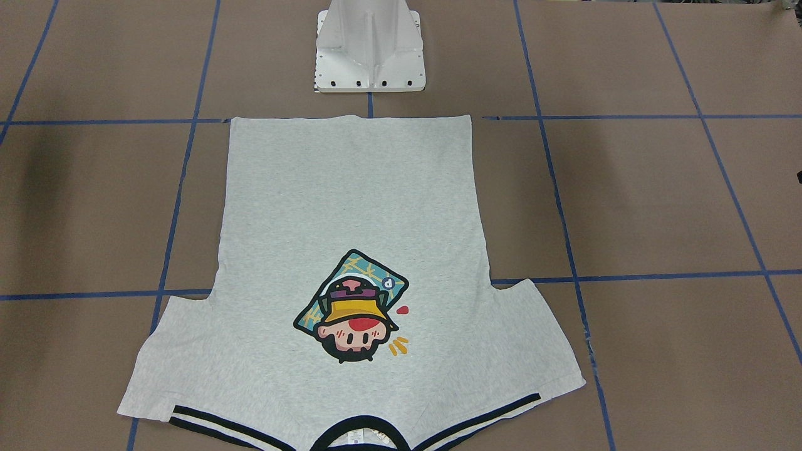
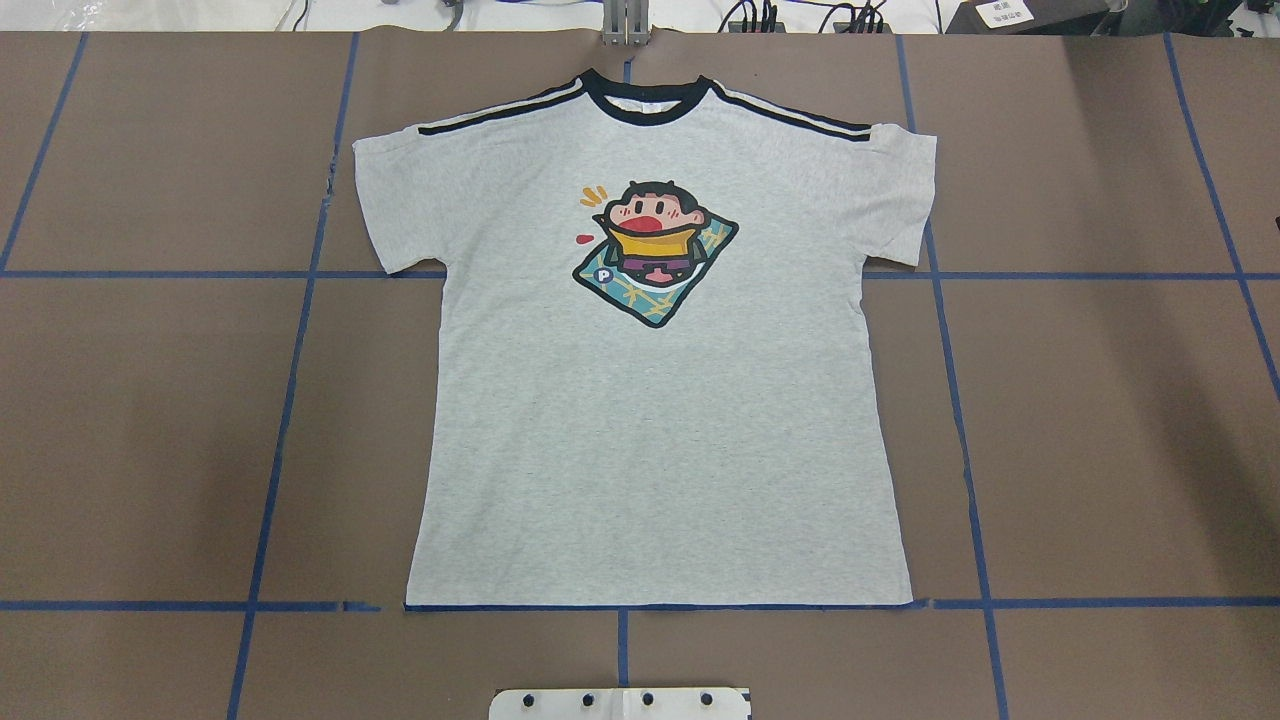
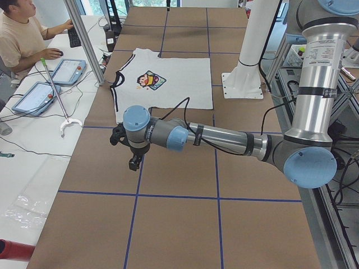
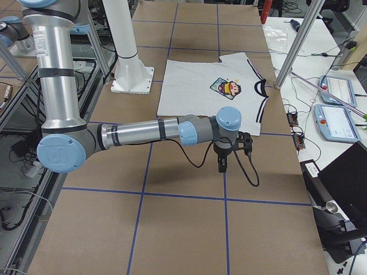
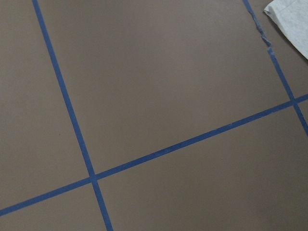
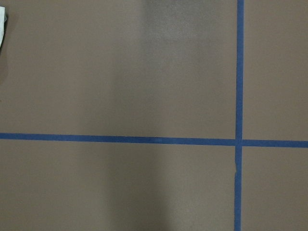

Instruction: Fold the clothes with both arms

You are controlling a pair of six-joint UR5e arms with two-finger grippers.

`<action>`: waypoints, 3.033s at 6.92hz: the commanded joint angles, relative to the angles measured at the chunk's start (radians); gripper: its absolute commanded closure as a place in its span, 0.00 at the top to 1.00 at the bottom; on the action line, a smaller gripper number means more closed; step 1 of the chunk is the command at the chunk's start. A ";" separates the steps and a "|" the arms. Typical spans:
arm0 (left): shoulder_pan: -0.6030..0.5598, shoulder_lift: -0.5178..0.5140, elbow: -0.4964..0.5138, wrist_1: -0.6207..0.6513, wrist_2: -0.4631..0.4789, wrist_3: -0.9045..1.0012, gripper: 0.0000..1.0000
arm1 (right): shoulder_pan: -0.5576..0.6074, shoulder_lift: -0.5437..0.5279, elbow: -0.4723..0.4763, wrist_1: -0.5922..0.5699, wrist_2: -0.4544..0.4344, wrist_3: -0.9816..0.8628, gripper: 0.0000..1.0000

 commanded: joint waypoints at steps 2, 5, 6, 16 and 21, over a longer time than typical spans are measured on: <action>-0.007 0.009 -0.002 -0.001 0.001 -0.005 1.00 | -0.001 -0.046 0.096 0.004 -0.011 0.011 1.00; -0.007 -0.003 -0.004 -0.007 0.002 -0.005 1.00 | -0.001 -0.052 0.060 0.002 -0.004 0.020 1.00; -0.007 -0.007 0.002 -0.007 0.010 -0.005 1.00 | 0.005 -0.043 0.071 0.008 -0.004 0.020 1.00; -0.007 -0.004 -0.019 -0.047 0.004 -0.002 1.00 | -0.398 0.512 -0.582 0.733 -0.477 0.915 0.99; -0.007 -0.010 -0.024 -0.048 0.004 -0.002 1.00 | -0.445 0.607 -0.830 0.841 -0.574 1.046 0.79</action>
